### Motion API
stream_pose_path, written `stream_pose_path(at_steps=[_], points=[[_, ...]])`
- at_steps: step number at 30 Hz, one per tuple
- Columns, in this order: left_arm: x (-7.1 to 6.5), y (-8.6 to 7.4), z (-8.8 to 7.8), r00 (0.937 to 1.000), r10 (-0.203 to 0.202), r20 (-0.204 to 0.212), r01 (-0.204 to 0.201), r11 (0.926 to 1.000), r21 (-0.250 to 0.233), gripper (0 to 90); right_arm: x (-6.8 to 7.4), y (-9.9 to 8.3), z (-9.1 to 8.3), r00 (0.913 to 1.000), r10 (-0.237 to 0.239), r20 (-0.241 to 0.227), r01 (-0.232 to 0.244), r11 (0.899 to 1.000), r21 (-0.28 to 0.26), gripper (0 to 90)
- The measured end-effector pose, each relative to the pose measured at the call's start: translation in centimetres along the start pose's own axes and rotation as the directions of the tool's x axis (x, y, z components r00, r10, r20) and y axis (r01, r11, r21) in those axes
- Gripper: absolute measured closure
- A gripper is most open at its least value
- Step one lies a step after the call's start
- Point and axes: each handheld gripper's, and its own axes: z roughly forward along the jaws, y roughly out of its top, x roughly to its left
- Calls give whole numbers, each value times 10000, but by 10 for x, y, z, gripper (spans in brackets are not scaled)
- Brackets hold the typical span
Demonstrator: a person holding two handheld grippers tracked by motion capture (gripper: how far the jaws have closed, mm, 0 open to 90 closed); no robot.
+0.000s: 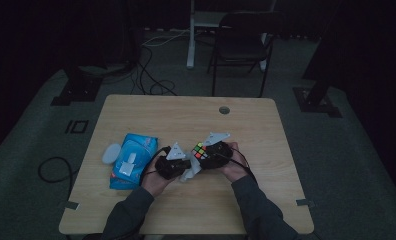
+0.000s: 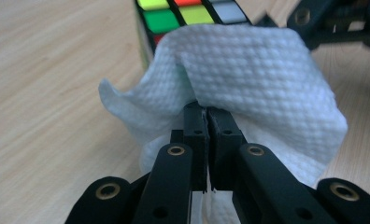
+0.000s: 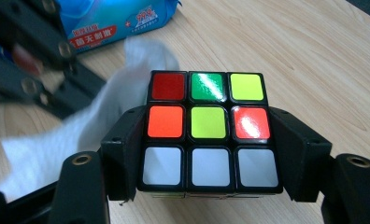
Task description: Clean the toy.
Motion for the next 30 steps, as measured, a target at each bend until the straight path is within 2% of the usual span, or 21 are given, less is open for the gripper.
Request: stream_pose_path(at_steps=[6,14,18,23,27,30], points=[[2,2,-3,9999,-88,-127,86,9998,-185,883,1,-1,1,9999,-106,-54,106,9999,113,343],[9,4,-15,9985,-459,-306,433,9959,-798,882,5,-3,4,9999,-86,-99,88,9997,208,343],[8,2,-11,9987,-383,-345,360,9973,-647,882,5,-2,4,9999,-105,-69,107,9997,203,343],[8,-3,0,9989,-246,-411,237,9995,-228,882,4,0,3,10000,-11,-29,11,9999,104,343],[6,-5,6,9987,-375,-353,369,9991,-199,882,3,1,2,10000,88,7,-88,9999,55,343],[3,-4,9,9990,-287,-337,283,9995,-137,882,3,2,2,9998,186,47,-186,9998,5,343]])
